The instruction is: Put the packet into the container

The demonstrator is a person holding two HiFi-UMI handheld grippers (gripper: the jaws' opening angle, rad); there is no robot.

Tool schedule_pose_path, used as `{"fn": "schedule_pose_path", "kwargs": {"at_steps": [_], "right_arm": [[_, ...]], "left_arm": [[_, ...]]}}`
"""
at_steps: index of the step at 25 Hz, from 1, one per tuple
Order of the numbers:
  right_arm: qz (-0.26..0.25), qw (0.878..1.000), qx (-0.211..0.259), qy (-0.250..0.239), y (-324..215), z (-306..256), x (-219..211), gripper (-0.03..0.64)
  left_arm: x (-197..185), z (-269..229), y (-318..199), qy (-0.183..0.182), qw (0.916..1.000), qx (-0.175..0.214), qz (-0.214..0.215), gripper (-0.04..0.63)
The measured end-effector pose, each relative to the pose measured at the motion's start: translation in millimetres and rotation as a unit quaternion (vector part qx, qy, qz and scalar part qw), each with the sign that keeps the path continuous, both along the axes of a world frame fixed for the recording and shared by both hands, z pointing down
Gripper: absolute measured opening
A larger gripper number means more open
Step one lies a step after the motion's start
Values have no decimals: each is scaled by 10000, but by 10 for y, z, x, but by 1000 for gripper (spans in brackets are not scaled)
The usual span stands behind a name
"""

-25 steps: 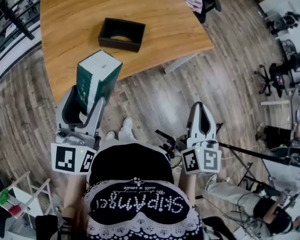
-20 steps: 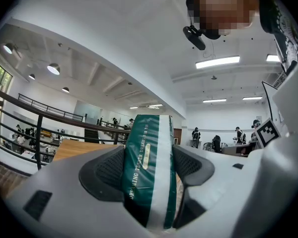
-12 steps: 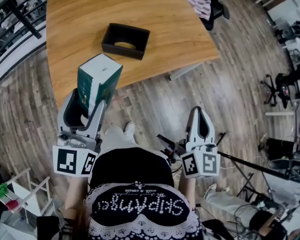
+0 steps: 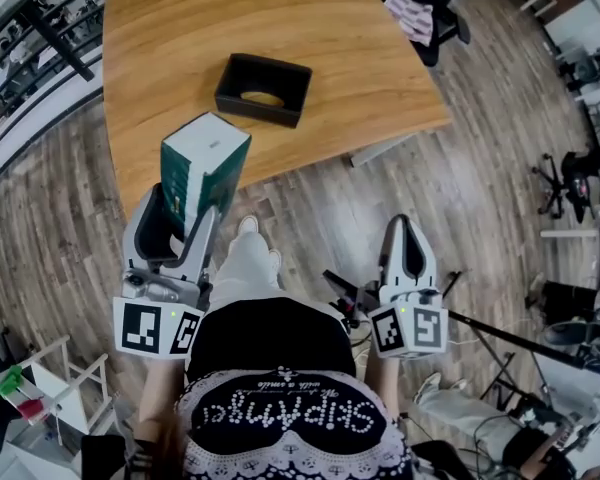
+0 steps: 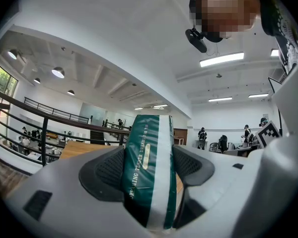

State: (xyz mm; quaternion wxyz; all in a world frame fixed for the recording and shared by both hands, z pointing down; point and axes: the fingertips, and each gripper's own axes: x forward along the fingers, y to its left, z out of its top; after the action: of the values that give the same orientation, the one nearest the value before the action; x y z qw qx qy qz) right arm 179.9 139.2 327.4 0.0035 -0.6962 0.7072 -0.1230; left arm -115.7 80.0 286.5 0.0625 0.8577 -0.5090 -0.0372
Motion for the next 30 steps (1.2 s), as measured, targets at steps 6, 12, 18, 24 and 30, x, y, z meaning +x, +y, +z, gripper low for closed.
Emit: {"fn": "schedule_pose_path", "kwargs": {"at_steps": [6, 12, 18, 24, 30], "right_arm": [[-22, 10000, -88, -2, -130, 47, -72, 35], [24, 9998, -218, -15, -490, 95, -100, 35], [86, 9996, -267, -76, -970, 98, -129, 35], [198, 9993, -309, -112, -1371, 94, -207, 35], [321, 9990, -298, -104, -1656, 80, -182, 35]], "left_arm": [[-65, 40, -142, 32, 10000, -55, -34, 331], [-123, 95, -558, 26, 9999, -140, -36, 331], [-108, 128, -1058, -48, 9997, -208, 106, 330], [-72, 134, -1550, -48, 9991, -256, 330, 330], [1, 60, -1917, -16, 9985, -166, 513, 330]]}}
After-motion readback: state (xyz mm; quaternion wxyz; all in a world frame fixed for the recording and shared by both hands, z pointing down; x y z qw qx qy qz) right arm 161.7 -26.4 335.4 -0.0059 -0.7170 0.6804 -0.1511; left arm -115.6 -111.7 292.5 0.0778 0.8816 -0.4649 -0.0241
